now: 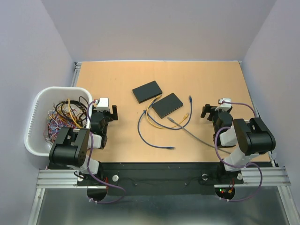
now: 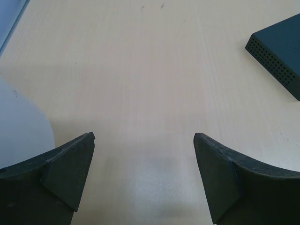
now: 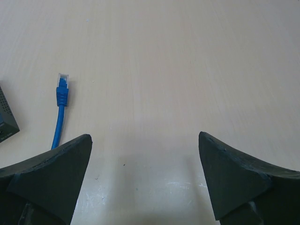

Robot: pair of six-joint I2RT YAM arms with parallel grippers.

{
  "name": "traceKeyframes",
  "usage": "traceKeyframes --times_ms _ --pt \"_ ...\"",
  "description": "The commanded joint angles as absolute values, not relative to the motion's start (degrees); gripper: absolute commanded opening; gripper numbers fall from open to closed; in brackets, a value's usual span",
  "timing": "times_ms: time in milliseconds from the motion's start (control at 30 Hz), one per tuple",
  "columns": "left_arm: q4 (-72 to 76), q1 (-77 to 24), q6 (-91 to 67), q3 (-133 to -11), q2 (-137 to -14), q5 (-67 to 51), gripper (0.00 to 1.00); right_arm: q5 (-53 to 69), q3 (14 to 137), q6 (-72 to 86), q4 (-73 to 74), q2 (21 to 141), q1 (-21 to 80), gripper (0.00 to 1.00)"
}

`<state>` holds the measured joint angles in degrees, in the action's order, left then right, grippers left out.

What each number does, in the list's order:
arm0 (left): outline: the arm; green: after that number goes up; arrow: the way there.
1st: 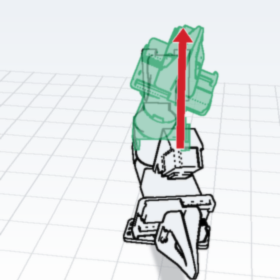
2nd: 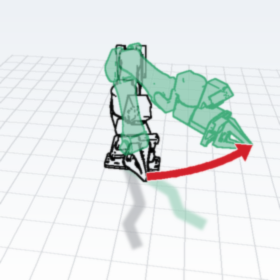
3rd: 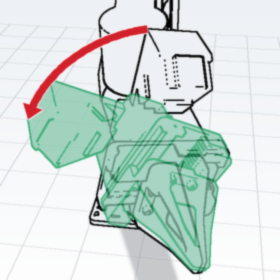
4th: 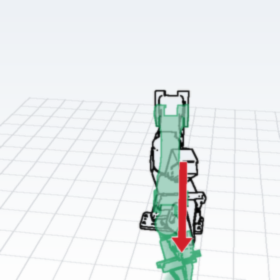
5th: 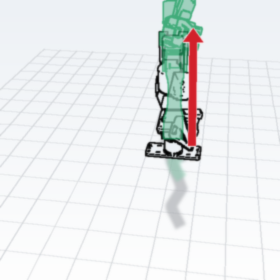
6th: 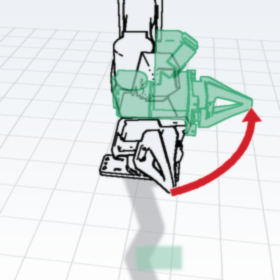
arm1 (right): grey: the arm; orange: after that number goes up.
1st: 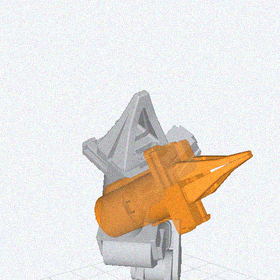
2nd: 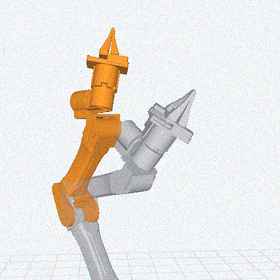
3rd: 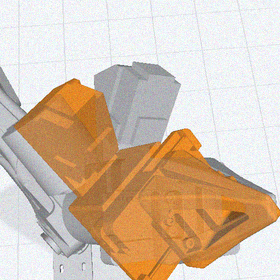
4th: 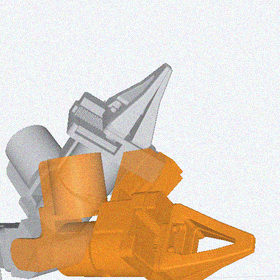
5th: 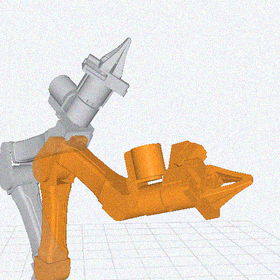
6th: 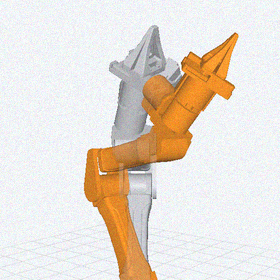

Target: Insert the plug into the switch port

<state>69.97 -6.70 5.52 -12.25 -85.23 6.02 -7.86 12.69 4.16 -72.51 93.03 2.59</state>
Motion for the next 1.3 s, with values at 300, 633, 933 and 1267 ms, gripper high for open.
traceKeyframes --times_ms 300,633,933,1267 --pt "88.42 -3.78 3.69 -13.97 -83.58 12.57 0.99 -7.65 12.92 4.22 -76.38 92.20 2.11 1.00" --pt "77.81 -4.48 4.04 -18.27 -79.90 13.01 0.99 -8.35 10.90 4.13 -73.31 82.90 2.20 1.00" --pt "58.19 -9.49 5.28 -27.24 -72.78 7.83 0.99 -10.20 15.54 1.50 -51.43 64.52 2.20 1.00" --pt "44.04 -9.67 -8.24 -37.79 -76.81 -6.66 0.99 -12.13 23.54 4.82 -34.73 56.61 2.11 1.00"
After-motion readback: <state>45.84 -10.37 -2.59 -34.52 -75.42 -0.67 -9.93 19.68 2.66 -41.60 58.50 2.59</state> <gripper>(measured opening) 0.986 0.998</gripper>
